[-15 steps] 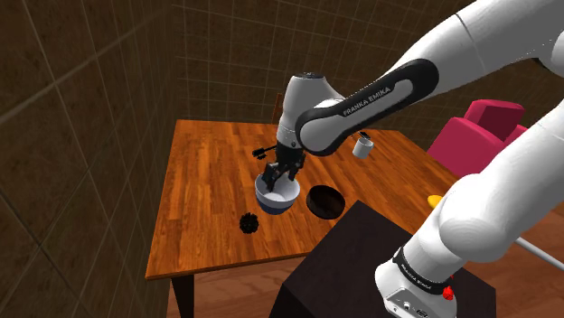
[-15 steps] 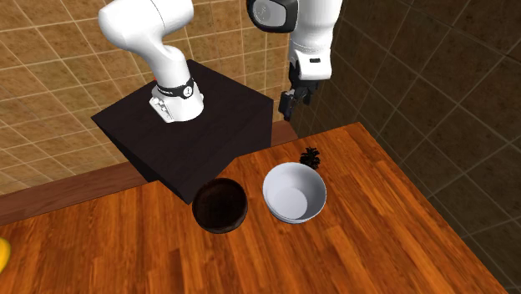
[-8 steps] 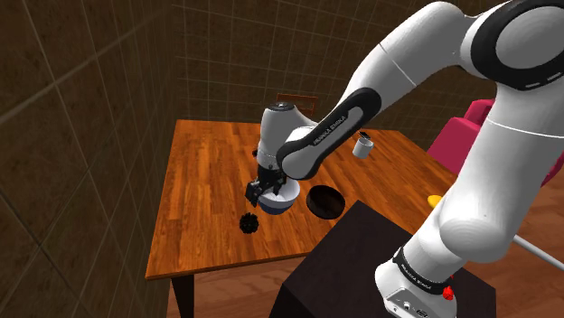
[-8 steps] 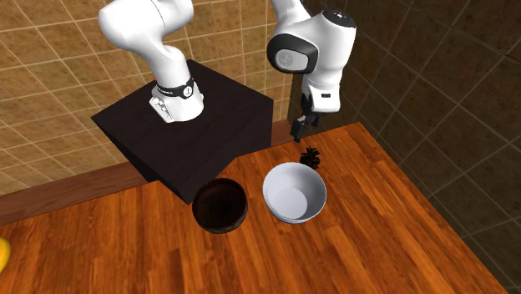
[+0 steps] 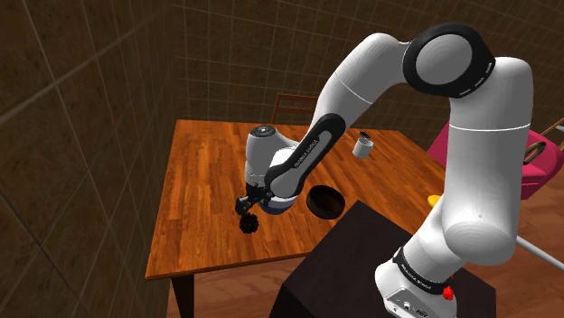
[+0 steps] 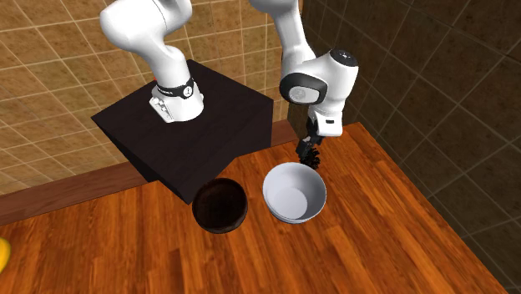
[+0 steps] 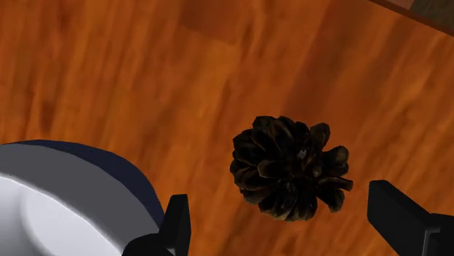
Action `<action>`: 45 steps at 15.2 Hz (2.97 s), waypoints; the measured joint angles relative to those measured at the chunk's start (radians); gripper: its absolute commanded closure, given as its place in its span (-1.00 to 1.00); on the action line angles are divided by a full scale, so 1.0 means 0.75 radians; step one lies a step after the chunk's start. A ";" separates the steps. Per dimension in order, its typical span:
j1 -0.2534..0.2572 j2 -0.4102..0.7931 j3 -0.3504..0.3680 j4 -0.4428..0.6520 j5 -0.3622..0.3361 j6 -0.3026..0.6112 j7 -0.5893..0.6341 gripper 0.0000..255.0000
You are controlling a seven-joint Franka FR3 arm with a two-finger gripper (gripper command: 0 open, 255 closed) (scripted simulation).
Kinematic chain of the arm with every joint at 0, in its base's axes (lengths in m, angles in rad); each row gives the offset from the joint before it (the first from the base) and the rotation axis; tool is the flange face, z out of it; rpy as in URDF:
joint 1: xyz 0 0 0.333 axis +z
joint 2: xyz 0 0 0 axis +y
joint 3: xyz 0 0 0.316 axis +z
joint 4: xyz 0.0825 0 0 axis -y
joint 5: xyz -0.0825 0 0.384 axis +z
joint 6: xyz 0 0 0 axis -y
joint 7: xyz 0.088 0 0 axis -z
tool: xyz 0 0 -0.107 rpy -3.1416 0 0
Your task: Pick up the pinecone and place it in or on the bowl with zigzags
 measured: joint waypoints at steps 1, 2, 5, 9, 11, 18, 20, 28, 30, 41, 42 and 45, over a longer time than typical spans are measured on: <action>0.007 0.017 -0.010 0.000 -0.011 0.017 0.009 -1.00; 0.012 0.037 -0.017 0.009 -0.018 0.028 0.015 -1.00; 0.031 0.088 -0.037 0.032 -0.041 0.076 0.032 -1.00; 0.034 0.105 -0.048 0.032 -0.046 0.077 0.036 -1.00; 0.034 0.106 -0.048 0.032 -0.046 0.076 0.037 -1.00; 0.053 0.090 -0.044 0.020 -0.051 0.180 0.054 1.00; 0.048 0.077 -0.037 0.013 -0.046 0.150 0.050 1.00; 0.006 0.013 -0.010 0.005 -0.004 0.014 0.000 1.00; -0.005 -0.025 0.004 -0.010 0.012 -0.013 -0.012 1.00; -0.063 -0.228 0.082 -0.050 0.122 -0.170 -0.102 1.00; -0.068 -0.242 0.086 -0.050 0.132 -0.185 -0.112 1.00; -0.073 -0.290 0.102 -0.048 0.162 -0.233 -0.131 1.00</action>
